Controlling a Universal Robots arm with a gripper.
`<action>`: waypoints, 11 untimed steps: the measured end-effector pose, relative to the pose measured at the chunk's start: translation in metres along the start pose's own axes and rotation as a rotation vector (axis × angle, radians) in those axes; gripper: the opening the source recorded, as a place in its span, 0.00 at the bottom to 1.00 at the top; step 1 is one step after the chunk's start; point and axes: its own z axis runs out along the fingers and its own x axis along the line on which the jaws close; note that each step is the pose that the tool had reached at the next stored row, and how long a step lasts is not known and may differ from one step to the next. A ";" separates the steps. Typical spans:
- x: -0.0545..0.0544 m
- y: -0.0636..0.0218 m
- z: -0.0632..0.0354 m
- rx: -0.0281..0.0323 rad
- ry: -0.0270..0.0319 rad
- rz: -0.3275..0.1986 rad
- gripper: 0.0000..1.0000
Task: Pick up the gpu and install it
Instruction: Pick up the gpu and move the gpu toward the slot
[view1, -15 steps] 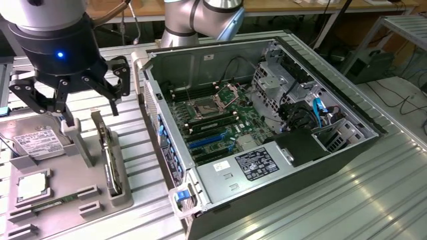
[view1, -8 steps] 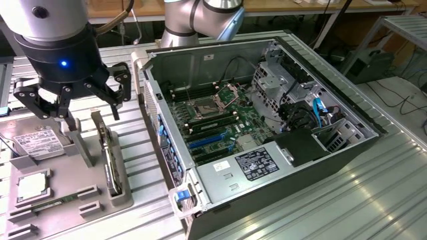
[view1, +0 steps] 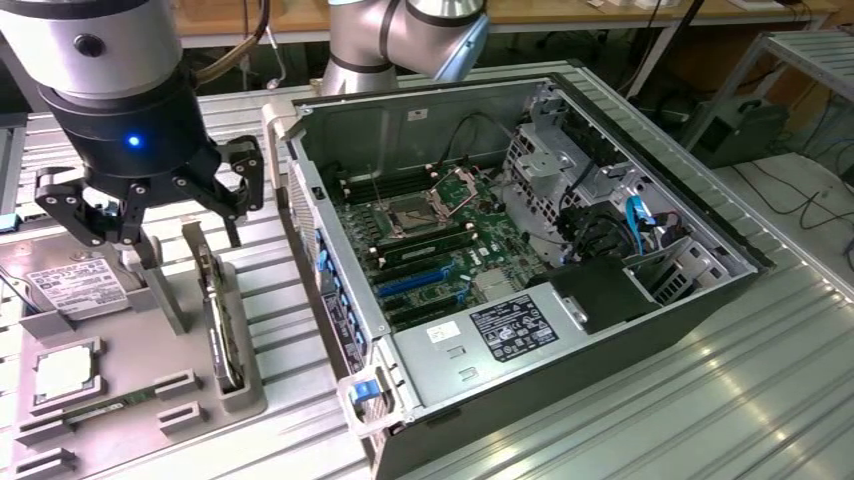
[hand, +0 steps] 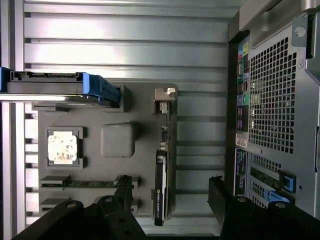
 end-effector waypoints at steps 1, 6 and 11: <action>0.000 -0.0001 0.0018 0.0000 0.0001 0.000 0.72; 0.000 -0.0006 0.0120 0.0000 0.0004 0.000 0.72; 0.000 -0.0018 0.0189 0.0002 0.0004 0.000 0.72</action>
